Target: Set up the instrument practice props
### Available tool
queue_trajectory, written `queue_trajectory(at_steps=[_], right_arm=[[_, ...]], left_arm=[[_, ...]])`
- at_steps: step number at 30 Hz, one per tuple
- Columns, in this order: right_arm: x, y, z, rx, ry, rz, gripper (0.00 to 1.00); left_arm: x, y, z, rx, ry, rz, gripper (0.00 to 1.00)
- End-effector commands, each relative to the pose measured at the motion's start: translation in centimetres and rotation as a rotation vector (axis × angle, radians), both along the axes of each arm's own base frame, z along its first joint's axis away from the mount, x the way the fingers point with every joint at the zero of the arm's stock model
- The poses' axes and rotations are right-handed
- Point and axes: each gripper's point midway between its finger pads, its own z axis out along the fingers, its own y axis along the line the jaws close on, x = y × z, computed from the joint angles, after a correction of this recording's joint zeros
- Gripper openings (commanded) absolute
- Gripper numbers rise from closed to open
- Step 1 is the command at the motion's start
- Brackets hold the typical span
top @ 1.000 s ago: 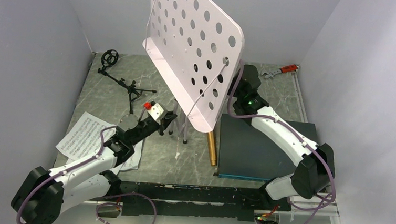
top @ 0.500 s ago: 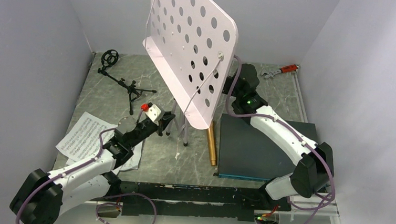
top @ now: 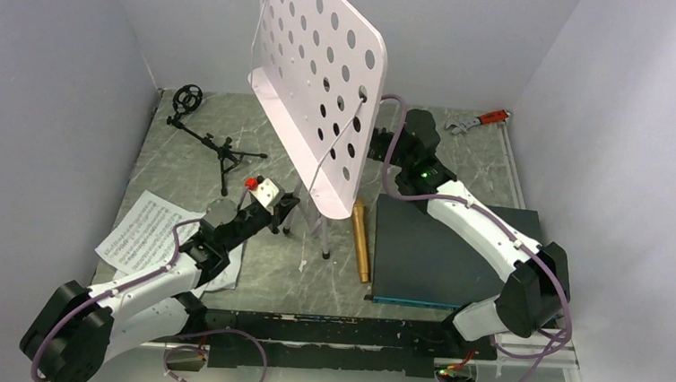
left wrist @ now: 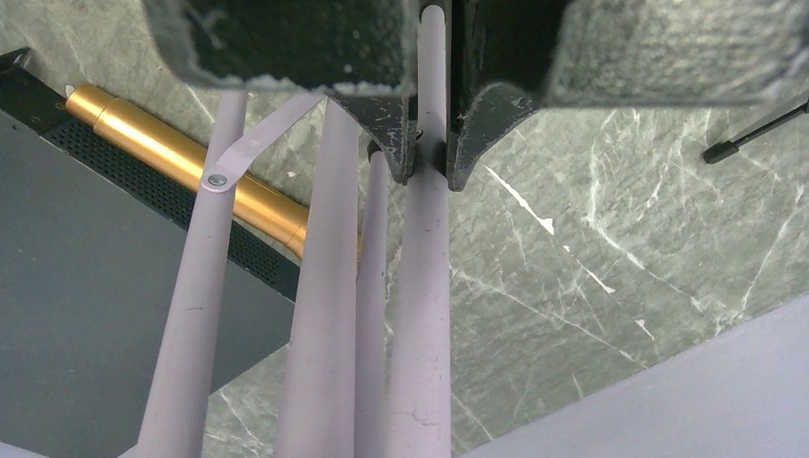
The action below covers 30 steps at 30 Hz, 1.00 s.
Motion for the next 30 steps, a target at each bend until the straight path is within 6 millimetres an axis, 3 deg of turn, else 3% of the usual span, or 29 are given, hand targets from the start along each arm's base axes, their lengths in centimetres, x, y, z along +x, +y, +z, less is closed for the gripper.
queue_trajectory(at_steps=[1,30], right_arm=[[-7.6,-4.6,18.5,0.383,-0.441,0.056,0.0],[-8.2,-6.0,22.5,0.525,-0.527,0.021,0.0]], left_arm=[[0.6,3.6,-6.2,0.104,0.194,0.196,0.02],[0.8,6.8,-5.2,0.029,0.181,0.414,0.03]])
